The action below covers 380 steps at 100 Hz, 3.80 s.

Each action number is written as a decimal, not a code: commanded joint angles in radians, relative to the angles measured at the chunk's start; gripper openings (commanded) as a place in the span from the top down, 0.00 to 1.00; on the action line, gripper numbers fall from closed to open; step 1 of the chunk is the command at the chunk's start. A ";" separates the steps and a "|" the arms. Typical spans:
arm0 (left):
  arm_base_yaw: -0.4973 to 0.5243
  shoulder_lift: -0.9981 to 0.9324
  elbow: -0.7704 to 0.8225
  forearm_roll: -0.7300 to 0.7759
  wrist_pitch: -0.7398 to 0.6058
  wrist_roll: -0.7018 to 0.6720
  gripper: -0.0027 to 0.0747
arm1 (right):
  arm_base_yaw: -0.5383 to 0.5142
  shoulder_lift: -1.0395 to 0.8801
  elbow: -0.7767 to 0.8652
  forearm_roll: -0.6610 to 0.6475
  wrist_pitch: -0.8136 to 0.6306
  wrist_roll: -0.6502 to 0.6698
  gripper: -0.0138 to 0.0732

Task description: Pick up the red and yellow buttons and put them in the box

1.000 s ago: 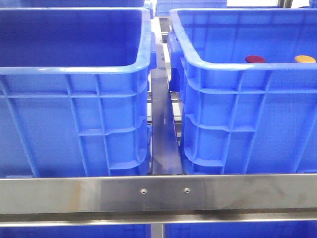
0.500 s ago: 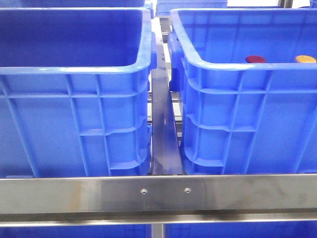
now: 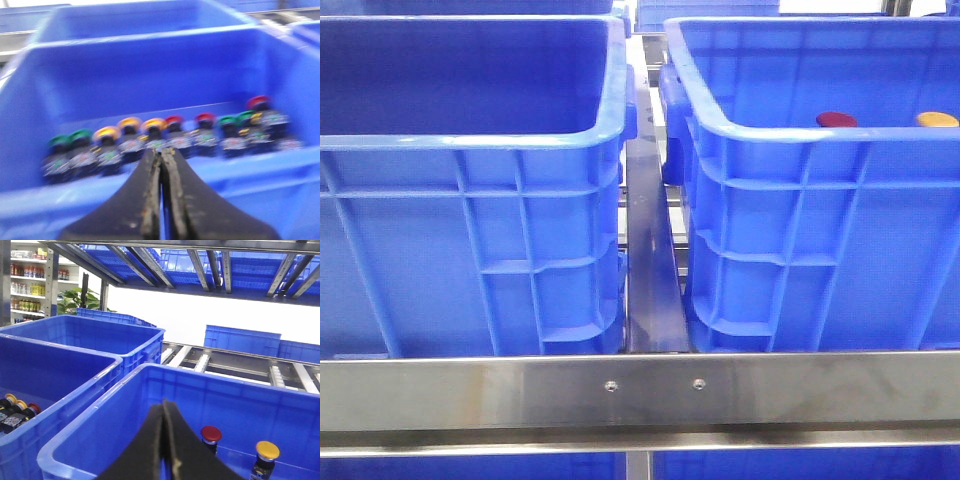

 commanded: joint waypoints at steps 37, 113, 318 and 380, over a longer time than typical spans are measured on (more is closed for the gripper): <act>0.144 -0.189 0.158 0.014 -0.024 -0.095 0.99 | -0.009 0.010 -0.025 0.028 -0.002 -0.007 0.92; 0.146 -0.187 0.158 0.020 -0.020 -0.095 0.99 | -0.009 0.010 -0.025 0.028 -0.002 -0.007 0.92; 0.146 -0.187 0.158 0.020 -0.020 -0.095 0.99 | 0.273 -0.041 0.078 -1.646 -0.479 1.668 0.92; 0.146 -0.187 0.158 0.020 -0.020 -0.095 0.99 | 0.177 -0.089 0.223 -1.651 -0.565 1.670 0.92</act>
